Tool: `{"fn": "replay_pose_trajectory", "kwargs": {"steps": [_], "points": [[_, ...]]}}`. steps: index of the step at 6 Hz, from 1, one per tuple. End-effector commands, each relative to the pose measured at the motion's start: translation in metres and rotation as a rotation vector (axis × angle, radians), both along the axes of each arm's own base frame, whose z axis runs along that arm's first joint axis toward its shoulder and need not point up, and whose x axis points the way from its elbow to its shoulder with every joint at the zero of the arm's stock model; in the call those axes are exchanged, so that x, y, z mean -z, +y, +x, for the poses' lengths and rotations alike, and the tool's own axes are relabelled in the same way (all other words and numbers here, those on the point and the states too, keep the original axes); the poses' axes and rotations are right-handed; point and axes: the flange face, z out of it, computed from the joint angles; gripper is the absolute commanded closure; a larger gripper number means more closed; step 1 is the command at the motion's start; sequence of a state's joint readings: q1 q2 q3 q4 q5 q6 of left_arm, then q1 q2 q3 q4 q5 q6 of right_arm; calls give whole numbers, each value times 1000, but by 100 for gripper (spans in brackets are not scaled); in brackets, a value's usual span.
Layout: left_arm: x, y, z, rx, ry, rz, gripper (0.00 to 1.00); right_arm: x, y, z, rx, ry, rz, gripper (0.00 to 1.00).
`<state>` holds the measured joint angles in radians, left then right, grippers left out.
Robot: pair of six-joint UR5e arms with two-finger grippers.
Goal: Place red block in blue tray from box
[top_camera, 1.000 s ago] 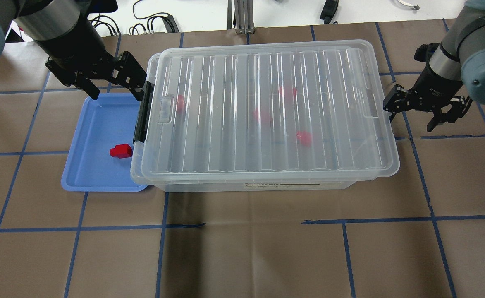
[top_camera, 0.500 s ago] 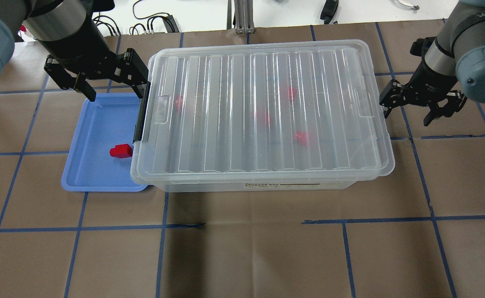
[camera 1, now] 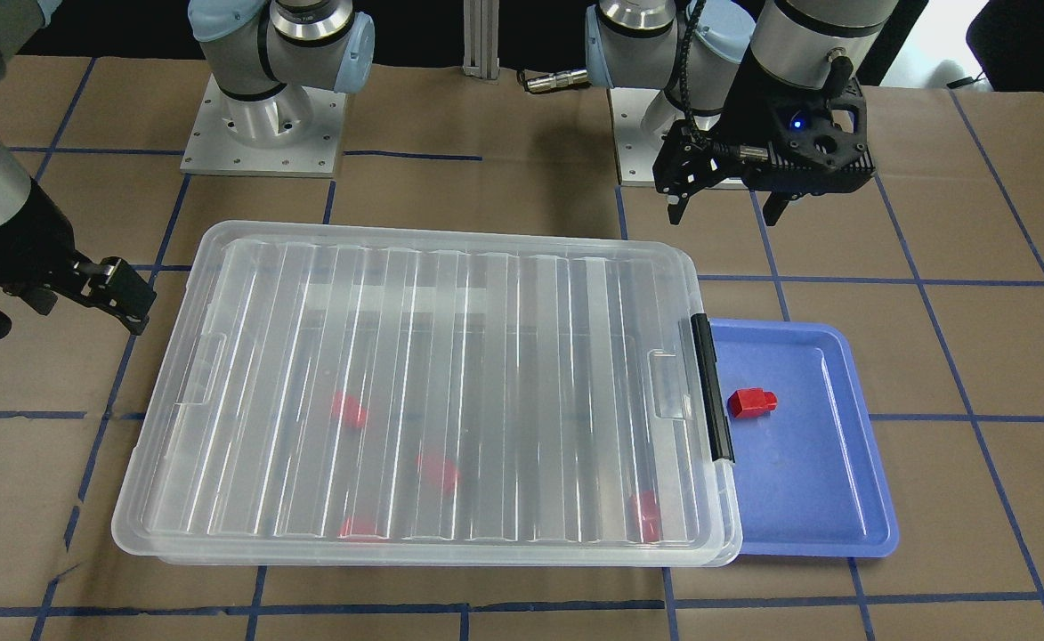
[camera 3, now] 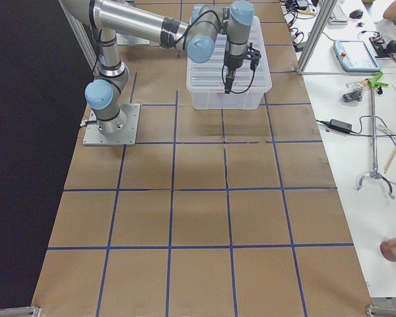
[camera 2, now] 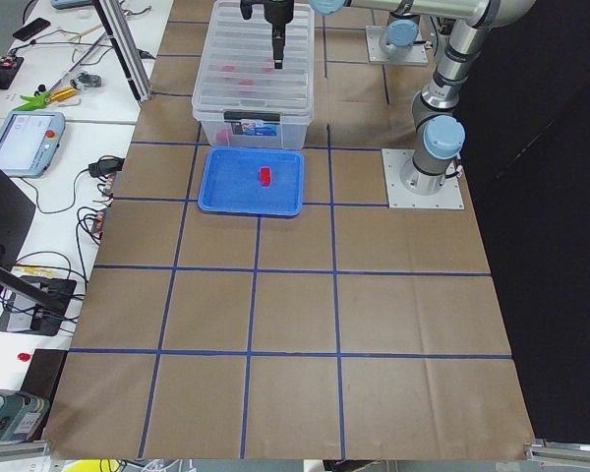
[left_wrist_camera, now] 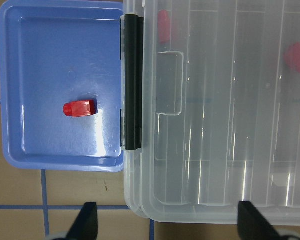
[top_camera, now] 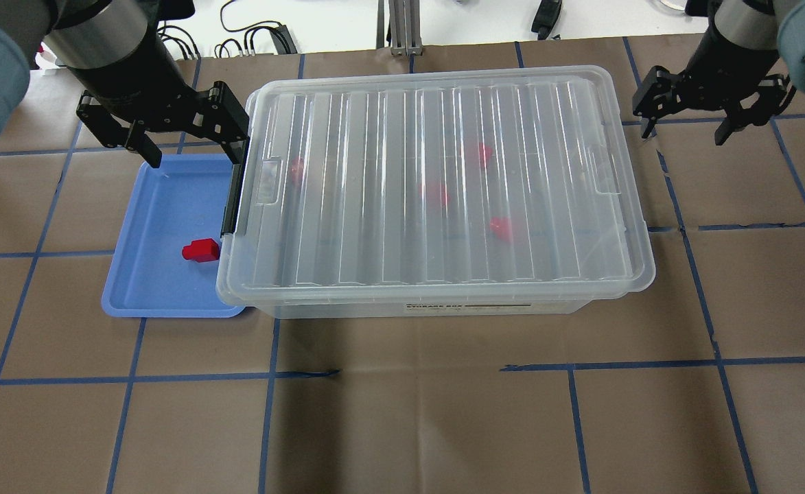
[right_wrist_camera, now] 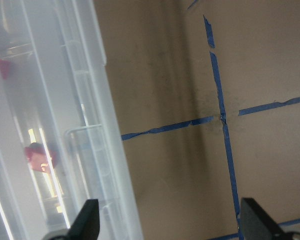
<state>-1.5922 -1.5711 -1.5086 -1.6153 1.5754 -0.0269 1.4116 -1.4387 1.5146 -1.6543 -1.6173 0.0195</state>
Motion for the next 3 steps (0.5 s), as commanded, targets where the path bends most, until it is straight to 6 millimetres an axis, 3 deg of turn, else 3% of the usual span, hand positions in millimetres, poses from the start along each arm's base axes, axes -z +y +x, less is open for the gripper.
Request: {"fn": "replay_pose_trajectory", "kwargs": {"steps": [1,2,3], "points": [[1,-1,0,2,0,-1,2,-54,24,73,-38,1,-18,0],[1,-1,0,4,0,0,2,-51,38,105,-68,-4,9,0],[1,-1,0,2,0,0,2,-50,57,111,-82,-16,42,0]]}}
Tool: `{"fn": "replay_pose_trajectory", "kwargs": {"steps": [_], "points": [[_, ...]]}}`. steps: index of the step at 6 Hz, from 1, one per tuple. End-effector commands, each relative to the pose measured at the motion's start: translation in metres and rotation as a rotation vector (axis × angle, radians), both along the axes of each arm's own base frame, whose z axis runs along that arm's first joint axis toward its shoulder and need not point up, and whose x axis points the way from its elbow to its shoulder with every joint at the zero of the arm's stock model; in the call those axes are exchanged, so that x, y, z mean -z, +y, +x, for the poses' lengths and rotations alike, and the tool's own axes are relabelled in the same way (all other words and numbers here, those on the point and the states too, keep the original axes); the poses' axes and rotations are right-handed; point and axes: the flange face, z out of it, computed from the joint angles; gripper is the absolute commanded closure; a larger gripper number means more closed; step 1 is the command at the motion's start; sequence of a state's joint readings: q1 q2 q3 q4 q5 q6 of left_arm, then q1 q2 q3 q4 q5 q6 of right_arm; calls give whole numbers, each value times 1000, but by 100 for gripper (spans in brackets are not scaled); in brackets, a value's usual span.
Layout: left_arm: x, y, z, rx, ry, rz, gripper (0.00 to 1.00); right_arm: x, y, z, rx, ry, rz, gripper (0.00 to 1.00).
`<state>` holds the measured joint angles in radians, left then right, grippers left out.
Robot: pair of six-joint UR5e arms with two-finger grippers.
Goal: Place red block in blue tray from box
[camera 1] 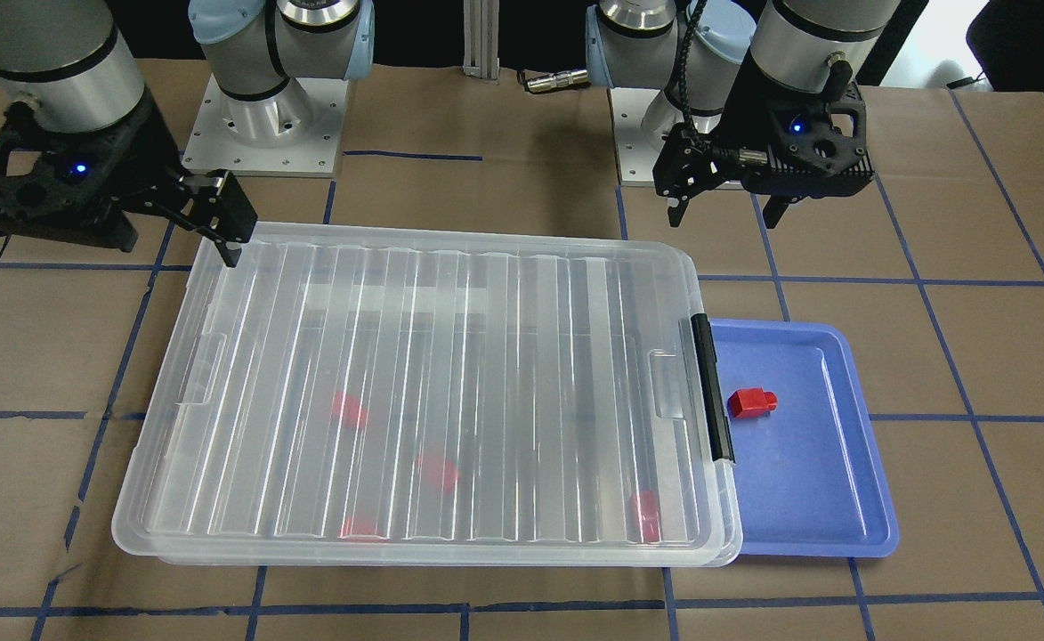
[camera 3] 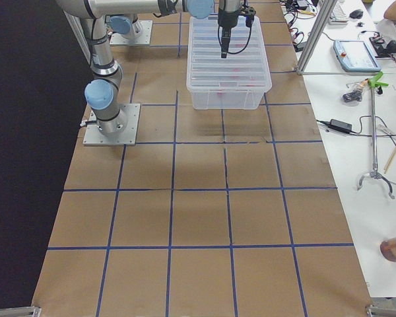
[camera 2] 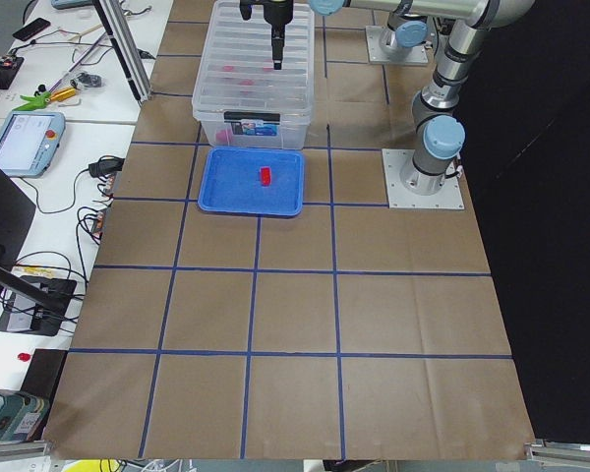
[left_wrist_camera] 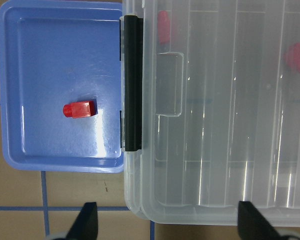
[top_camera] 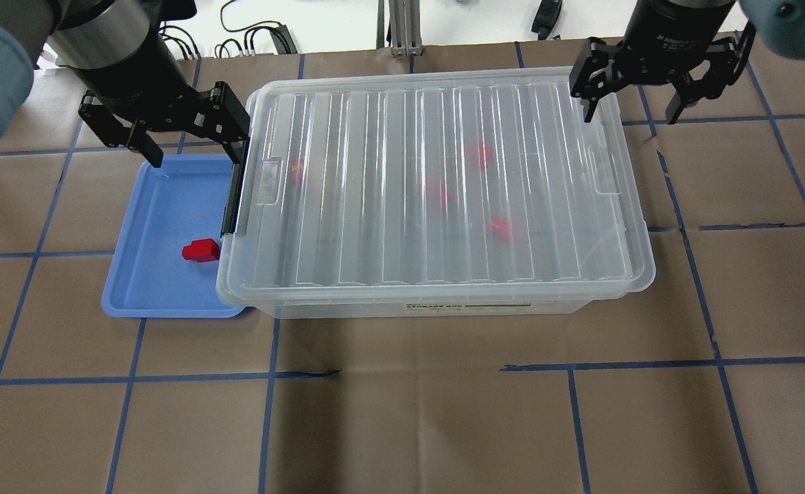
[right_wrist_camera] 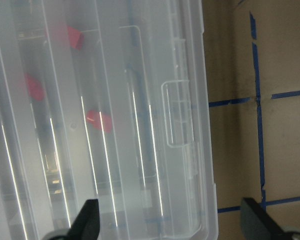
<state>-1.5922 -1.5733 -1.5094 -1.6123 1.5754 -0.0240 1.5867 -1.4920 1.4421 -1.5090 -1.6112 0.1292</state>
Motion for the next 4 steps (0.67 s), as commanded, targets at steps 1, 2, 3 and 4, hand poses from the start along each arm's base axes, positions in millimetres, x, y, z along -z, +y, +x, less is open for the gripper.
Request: {"fn": "replay_pose_trajectory", "kwargs": {"steps": [1,2,3,4], "points": [[0,0,0,-1,0,0,2,8,35,15,-25,-33,43,0],[0,0,0,-1,0,0,2,7,35,14,-23,-32,35,0],[0,0,0,1,0,0,2,-1,32,14,-22,-34,18,0],[1,0,0,1,0,2,2,-10,28,15,-18,-34,0,0]]}}
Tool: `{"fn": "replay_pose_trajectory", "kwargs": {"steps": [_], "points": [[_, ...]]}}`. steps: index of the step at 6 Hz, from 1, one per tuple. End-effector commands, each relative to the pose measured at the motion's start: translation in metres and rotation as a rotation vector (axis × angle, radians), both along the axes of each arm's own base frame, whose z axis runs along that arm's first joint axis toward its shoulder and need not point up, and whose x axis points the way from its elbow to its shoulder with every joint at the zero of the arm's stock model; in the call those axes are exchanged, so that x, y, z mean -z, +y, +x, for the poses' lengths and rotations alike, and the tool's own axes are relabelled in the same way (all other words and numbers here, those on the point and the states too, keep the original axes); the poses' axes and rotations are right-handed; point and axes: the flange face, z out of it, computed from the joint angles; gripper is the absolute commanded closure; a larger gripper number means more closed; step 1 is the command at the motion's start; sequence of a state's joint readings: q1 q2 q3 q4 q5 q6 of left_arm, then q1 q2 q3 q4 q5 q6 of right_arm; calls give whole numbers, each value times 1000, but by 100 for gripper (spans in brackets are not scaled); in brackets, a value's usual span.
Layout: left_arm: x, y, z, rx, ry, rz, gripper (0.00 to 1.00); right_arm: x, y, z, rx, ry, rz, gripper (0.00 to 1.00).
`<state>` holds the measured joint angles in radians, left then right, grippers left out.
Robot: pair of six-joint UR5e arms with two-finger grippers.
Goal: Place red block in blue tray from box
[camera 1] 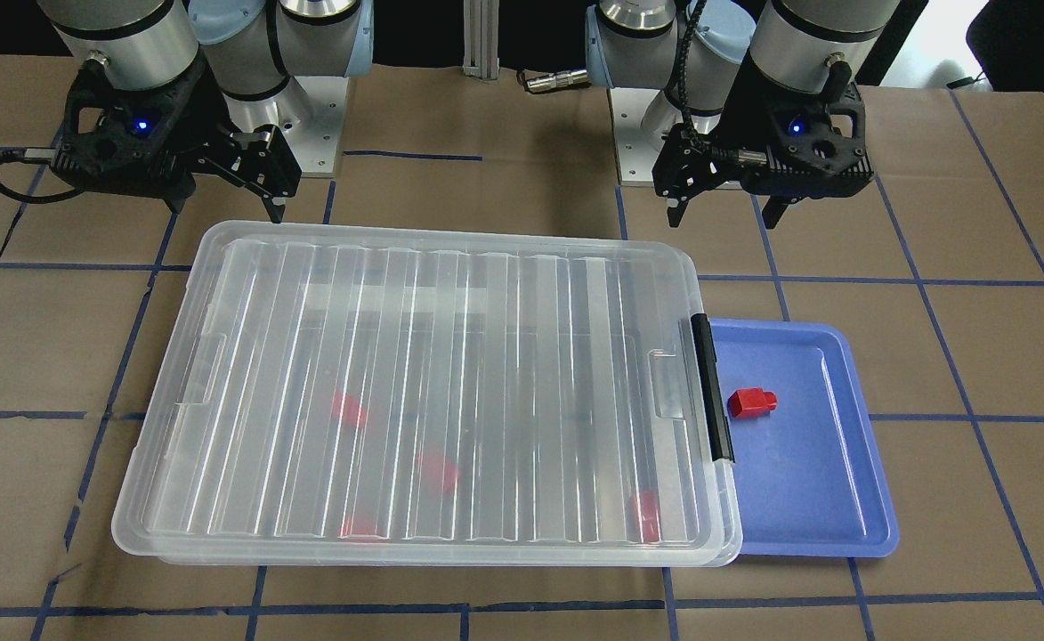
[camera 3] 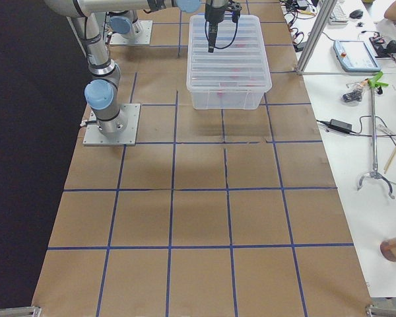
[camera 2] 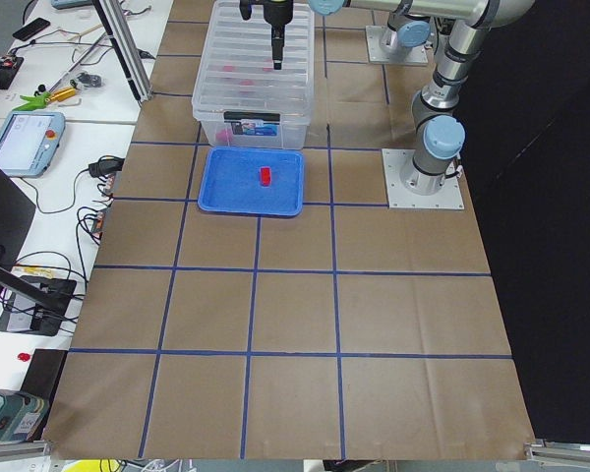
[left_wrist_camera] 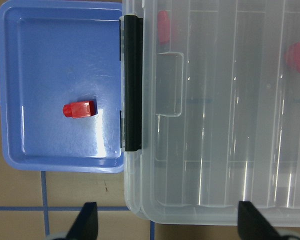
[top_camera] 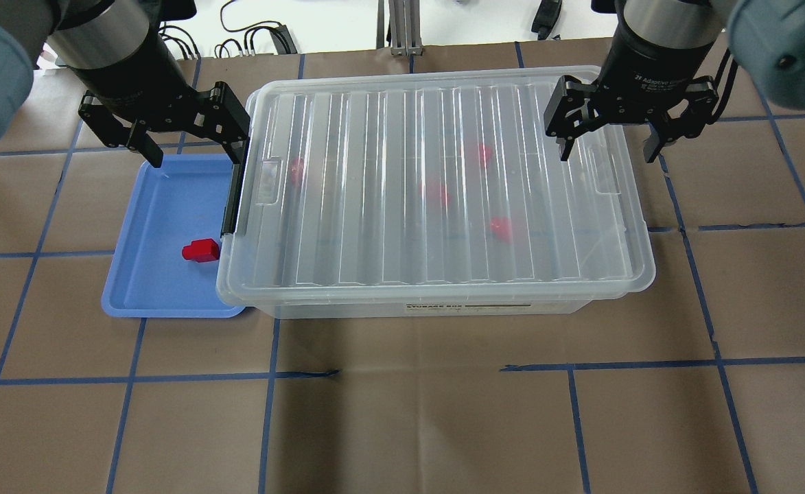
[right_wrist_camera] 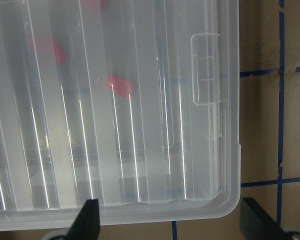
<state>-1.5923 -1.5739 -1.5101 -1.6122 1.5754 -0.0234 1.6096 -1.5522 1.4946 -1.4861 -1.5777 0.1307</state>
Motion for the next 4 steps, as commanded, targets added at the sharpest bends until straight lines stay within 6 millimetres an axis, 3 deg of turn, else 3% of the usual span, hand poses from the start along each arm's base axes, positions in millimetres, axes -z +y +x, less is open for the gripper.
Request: {"fn": "replay_pose_trajectory", "kwargs": {"steps": [1,4], "points": [[0,-1,0,0,0,1,2,-7,-2,1,8,-1,-15,0],[0,0,0,0,0,1,2,-4,-2,1,10,-7,-7,0]]}}
